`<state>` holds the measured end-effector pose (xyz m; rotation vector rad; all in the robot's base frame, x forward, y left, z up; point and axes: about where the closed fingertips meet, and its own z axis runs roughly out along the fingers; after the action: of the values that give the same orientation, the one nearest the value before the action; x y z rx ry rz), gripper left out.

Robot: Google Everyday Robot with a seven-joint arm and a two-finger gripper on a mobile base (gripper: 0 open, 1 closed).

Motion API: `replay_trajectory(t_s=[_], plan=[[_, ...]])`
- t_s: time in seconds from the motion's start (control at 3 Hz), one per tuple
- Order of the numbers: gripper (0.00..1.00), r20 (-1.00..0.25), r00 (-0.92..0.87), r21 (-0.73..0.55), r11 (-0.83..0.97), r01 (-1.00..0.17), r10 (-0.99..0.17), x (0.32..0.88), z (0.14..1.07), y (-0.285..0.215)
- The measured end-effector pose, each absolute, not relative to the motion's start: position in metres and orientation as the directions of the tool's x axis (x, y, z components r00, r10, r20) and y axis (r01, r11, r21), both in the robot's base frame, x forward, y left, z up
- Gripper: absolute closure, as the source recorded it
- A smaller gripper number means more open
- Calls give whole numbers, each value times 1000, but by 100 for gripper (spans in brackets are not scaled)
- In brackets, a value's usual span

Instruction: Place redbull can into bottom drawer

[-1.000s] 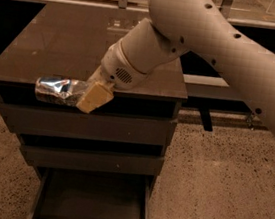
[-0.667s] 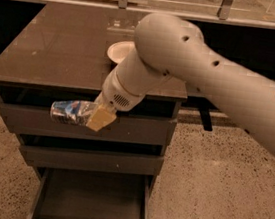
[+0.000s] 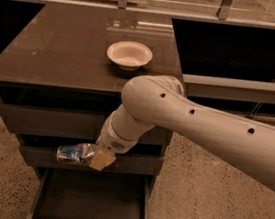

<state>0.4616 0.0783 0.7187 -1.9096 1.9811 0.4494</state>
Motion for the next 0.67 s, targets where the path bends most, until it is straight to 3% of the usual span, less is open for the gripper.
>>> replay_trajectory(t_s=[0.67], plan=[[100, -454, -132, -10, 153, -988, -881, 461, 655, 57]])
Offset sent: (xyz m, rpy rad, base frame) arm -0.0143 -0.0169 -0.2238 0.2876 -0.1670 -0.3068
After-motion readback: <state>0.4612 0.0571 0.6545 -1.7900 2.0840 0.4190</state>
